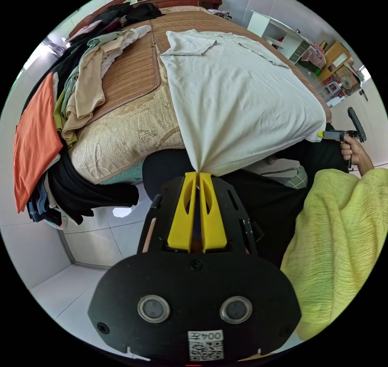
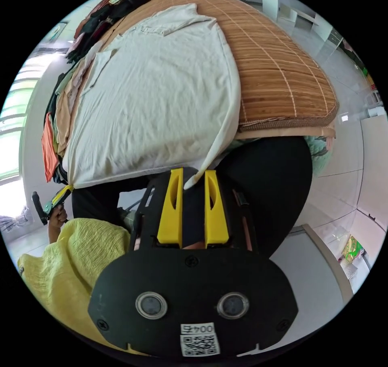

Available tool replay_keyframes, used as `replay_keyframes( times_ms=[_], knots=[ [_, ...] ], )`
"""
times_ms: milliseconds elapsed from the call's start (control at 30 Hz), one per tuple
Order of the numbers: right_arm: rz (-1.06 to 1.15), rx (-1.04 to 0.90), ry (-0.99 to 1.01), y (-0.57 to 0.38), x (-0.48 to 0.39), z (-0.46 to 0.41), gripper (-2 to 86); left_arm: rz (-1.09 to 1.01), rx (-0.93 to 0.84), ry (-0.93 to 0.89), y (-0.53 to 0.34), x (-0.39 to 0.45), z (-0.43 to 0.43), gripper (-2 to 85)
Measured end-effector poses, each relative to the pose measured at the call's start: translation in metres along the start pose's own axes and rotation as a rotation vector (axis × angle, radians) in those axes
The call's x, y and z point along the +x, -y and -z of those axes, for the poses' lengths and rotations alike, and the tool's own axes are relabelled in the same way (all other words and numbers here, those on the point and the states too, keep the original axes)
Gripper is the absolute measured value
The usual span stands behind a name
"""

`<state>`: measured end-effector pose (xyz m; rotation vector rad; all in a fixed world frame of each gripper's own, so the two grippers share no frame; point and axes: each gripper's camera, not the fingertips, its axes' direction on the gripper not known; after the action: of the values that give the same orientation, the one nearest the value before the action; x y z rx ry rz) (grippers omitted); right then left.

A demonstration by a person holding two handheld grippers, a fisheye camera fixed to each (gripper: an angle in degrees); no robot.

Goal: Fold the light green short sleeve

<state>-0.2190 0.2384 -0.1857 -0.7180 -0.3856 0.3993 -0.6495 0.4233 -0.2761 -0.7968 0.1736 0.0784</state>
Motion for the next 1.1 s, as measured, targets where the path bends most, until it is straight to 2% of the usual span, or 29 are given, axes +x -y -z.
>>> replay_keyframes(
  times_ms=[100,300,467,733,933,1100],
  knots=[
    [0.014,-0.043,-0.059,0.002,0.007,-0.017,2.8,0.022,0.005,-0.027,-0.003,-0.014,-0.001,1.0],
    [0.108,0.067,0.033,-0.03,0.048,-0.003,-0.2,0.094,0.04,-0.124,-0.013,-0.046,0.001,0.9],
    [0.232,0.21,0.199,-0.072,0.103,0.042,-0.6,0.106,0.109,-0.194,-0.021,-0.071,0.024,0.8],
    [0.425,0.564,0.599,-0.141,0.192,0.111,-0.5,0.115,0.322,-0.33,-0.044,-0.109,0.097,0.7],
    [0.582,0.69,0.807,-0.19,0.235,0.101,-0.3,0.143,0.39,-0.403,-0.073,-0.134,0.129,0.7],
    [0.521,0.734,0.94,-0.211,0.275,0.06,-0.3,0.209,0.4,-0.518,-0.082,-0.146,0.12,0.7]
  ],
)
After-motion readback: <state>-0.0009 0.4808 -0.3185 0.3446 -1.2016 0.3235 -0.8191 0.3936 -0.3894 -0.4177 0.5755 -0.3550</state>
